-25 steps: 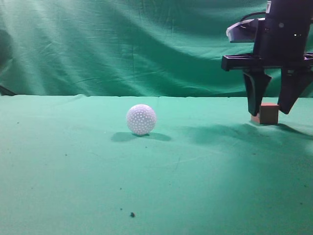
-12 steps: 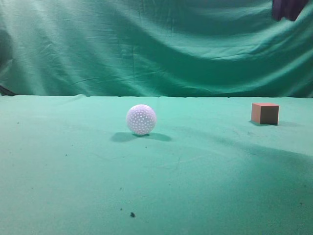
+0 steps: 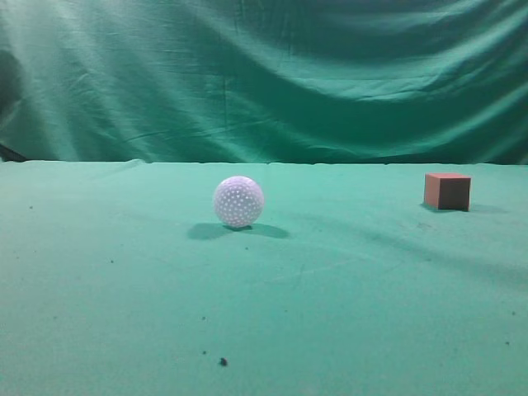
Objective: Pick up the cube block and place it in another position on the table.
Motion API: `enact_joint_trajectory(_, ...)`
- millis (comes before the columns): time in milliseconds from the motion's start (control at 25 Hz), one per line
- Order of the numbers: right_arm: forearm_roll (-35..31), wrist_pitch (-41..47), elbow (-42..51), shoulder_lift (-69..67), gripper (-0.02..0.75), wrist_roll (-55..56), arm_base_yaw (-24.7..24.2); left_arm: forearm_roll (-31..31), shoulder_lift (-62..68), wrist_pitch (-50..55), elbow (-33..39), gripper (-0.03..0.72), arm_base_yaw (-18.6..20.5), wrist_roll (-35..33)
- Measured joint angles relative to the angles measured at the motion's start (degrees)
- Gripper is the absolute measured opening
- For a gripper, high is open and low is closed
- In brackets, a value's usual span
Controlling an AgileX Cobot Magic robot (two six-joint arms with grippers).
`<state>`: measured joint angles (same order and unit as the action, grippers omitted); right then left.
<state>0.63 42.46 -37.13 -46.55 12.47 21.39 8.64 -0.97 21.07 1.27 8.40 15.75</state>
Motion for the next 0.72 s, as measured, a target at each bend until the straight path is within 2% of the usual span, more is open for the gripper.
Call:
enact_joint_trajectory(240, 0.0, 1.8, 1.4, 10.8, 0.000, -0.2, 0.0, 0.0, 0.0, 0.0, 0.0, 0.235, 0.0, 0.0)
enact_joint_trajectory(560, 2.9, 2.7, 5.1, 14.1, 0.000, -2.3, 0.0, 0.0, 0.0, 0.0, 0.0, 0.235, 0.0, 0.0)
enact_joint_trajectory(720, 3.6, -5.0, 13.6, 21.3, 0.000, -2.8, -2.8, 0.0, 0.0, 0.0, 0.0, 0.235, 0.0, 0.0)
